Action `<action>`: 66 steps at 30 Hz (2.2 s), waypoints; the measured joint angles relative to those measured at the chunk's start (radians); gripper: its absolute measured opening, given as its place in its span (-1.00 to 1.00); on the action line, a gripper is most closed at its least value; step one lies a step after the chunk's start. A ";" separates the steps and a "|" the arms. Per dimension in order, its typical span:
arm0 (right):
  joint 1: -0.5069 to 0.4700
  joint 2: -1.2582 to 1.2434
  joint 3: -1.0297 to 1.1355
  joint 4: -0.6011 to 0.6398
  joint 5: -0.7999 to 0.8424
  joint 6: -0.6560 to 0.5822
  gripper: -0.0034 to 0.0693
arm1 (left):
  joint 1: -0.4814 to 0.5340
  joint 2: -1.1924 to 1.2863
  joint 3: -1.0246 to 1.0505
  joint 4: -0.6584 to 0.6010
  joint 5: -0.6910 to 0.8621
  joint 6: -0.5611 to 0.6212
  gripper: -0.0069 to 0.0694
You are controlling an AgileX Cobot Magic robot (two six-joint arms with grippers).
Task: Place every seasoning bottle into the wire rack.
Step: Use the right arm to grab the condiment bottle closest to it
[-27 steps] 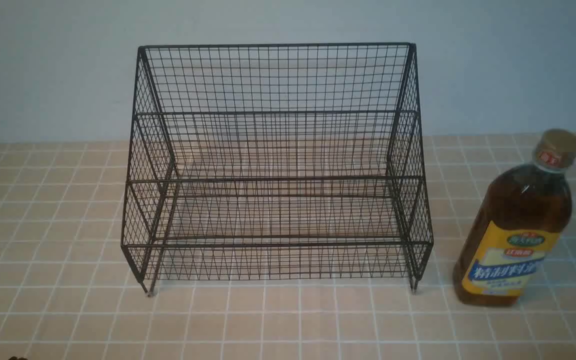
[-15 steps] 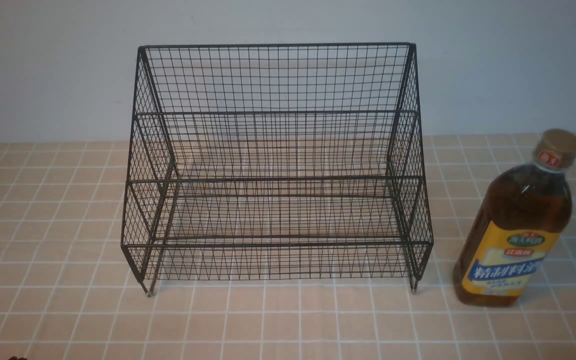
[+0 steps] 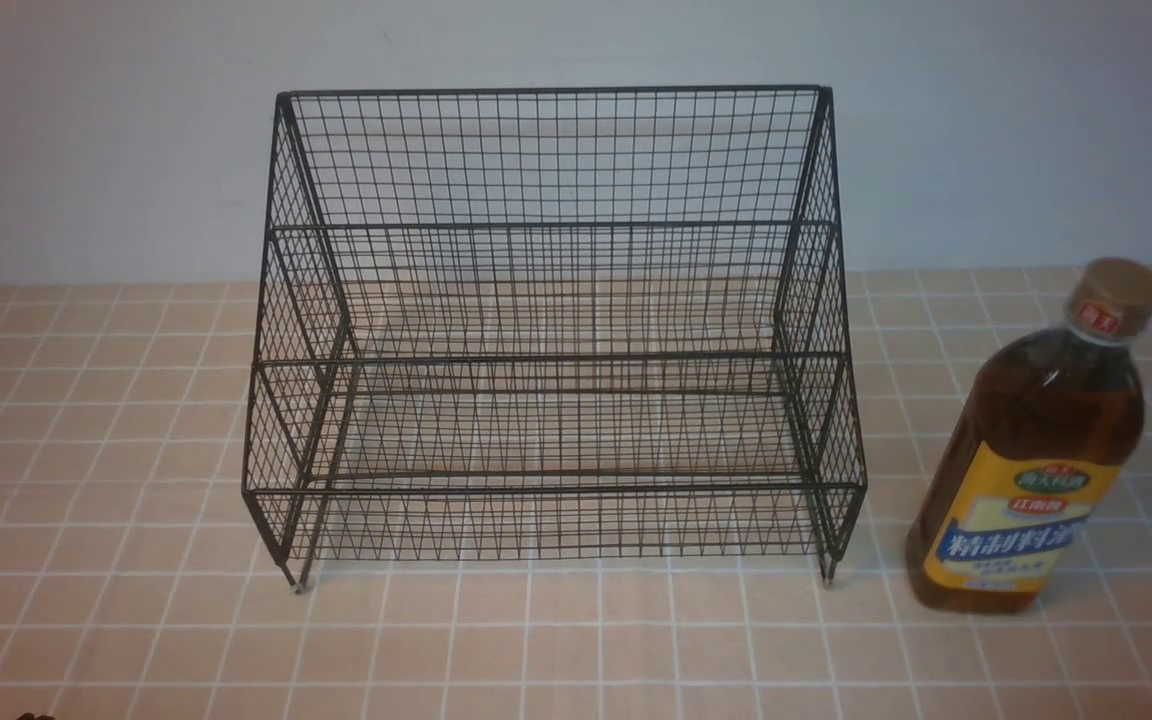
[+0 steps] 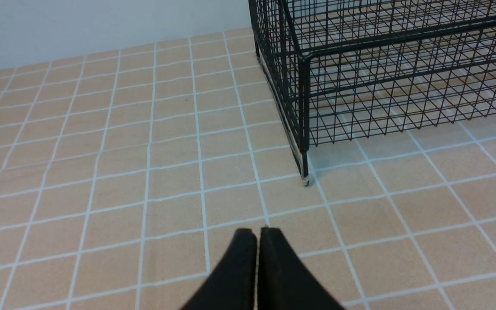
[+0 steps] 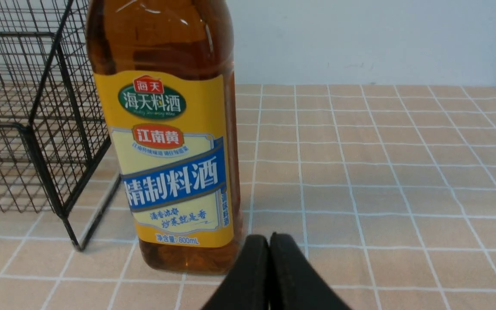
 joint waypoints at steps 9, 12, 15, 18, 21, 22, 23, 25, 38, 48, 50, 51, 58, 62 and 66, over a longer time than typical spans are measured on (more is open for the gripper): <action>0.000 0.000 0.008 0.488 -0.257 0.161 -0.95 | 0.000 0.000 0.000 0.000 0.000 0.000 -0.84; 0.000 0.000 0.008 0.572 -0.318 0.156 -0.95 | 0.000 0.000 0.000 0.000 0.000 0.000 -0.84; 0.000 0.000 0.008 0.586 -0.334 0.152 -0.95 | 0.000 0.000 0.000 0.000 0.000 0.000 -0.84; 0.000 0.000 0.008 0.620 -0.373 0.152 -0.95 | 0.000 0.000 0.000 0.000 0.000 0.000 -0.84; 0.000 0.000 0.008 0.623 -0.386 0.146 -0.95 | 0.000 0.000 0.000 0.000 0.000 0.000 -0.84; 0.000 0.000 -0.006 0.611 -0.366 0.130 -0.95 | 0.000 0.000 0.000 0.000 0.000 0.000 -0.84; 0.000 0.001 -0.028 0.591 -0.343 0.110 -0.95 | 0.000 0.000 0.000 0.000 0.000 0.000 -0.84; 0.000 0.032 -0.104 0.533 -0.270 0.052 -0.95 | 0.000 0.000 0.000 0.000 0.000 0.000 -0.84; 0.000 0.674 -0.601 0.377 0.127 -0.337 -0.91 | 0.000 0.000 0.000 0.000 0.000 0.000 -0.84; 0.000 0.900 -0.763 0.456 0.150 -0.503 -0.02 | 0.000 0.000 0.000 -0.001 0.000 0.000 -0.84; 0.000 0.924 -0.764 0.481 0.125 -0.503 0.23 | 0.000 0.000 0.000 -0.001 0.000 0.000 -0.84; 0.002 0.937 -0.765 0.503 0.114 -0.504 0.38 | 0.000 0.000 0.000 -0.001 0.000 0.000 -0.84; 0.063 1.025 -0.774 0.560 0.048 -0.551 0.84 | 0.000 0.000 0.000 -0.001 0.000 0.000 -0.84; 0.075 1.074 -0.774 0.561 -0.015 -0.581 0.86 | 0.000 0.000 0.000 -0.001 0.000 0.000 -0.84; 0.075 1.119 -0.774 0.561 -0.068 -0.591 0.83 | 0.000 0.000 0.000 -0.002 0.000 0.000 -0.84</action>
